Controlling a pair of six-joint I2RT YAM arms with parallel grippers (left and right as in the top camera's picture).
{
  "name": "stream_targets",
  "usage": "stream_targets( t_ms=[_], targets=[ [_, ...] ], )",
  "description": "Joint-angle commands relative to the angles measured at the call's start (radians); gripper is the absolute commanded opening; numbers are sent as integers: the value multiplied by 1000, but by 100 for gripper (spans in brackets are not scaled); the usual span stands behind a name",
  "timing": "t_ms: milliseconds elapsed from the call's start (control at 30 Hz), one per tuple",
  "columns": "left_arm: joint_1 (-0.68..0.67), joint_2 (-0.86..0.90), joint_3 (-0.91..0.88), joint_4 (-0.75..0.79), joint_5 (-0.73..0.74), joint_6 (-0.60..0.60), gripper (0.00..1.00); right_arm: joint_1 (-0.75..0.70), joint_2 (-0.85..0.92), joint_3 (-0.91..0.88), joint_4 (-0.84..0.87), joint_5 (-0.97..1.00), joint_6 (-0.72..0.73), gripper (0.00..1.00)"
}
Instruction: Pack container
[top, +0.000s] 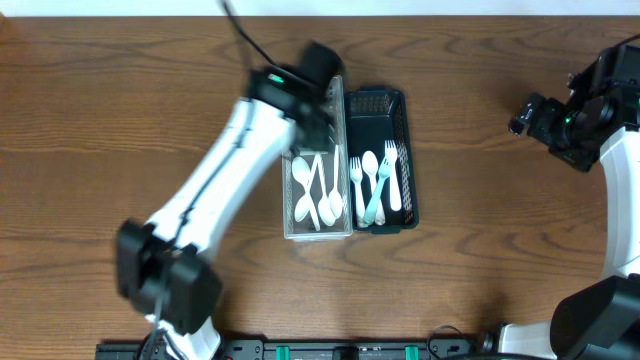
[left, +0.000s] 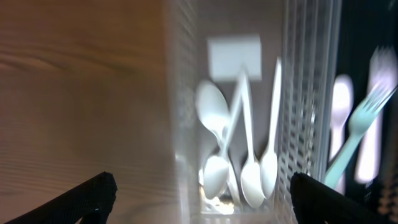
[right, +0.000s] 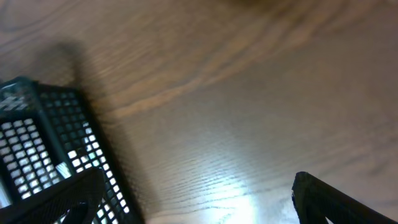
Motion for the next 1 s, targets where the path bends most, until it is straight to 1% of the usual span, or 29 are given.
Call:
stream_targets(
  t_ms=[0, 67, 167, 367, 500, 533, 567, 733, 867, 967],
  targets=[
    [86, -141, 90, -35, -33, 62, 91, 0, -40, 33, 25, -115, -112, 99],
    [132, -207, 102, -42, -34, 95, 91, 1, -84, 59, 53, -174, -155, 99],
    [188, -323, 102, -42, -55, 131, 91, 1, -176, 98, 95, -190, -209, 99],
    [204, -578, 102, -57, -305, 131, 92, 1, -402, 115, 227, -146, -219, 99],
    [205, -701, 102, -111, -371, 131, 95, 1, -500, 114, 227, -146, -219, 99],
    [205, -723, 102, -130, -371, 131, 100, 1, -520, 115, 217, -146, -219, 99],
    [205, -743, 102, -154, -371, 131, 98, 1, -535, 114, 207, -146, -219, 99],
    [204, -808, 102, -236, -371, 131, 98, 1, -584, 114, 160, -146, -219, 99],
    [204, -825, 102, -266, -370, 142, 98, 1, -587, 115, 166, -150, -219, 99],
    [204, -822, 102, -246, -370, 141, 98, 1, -587, 114, 133, -149, -220, 99]
  ],
)
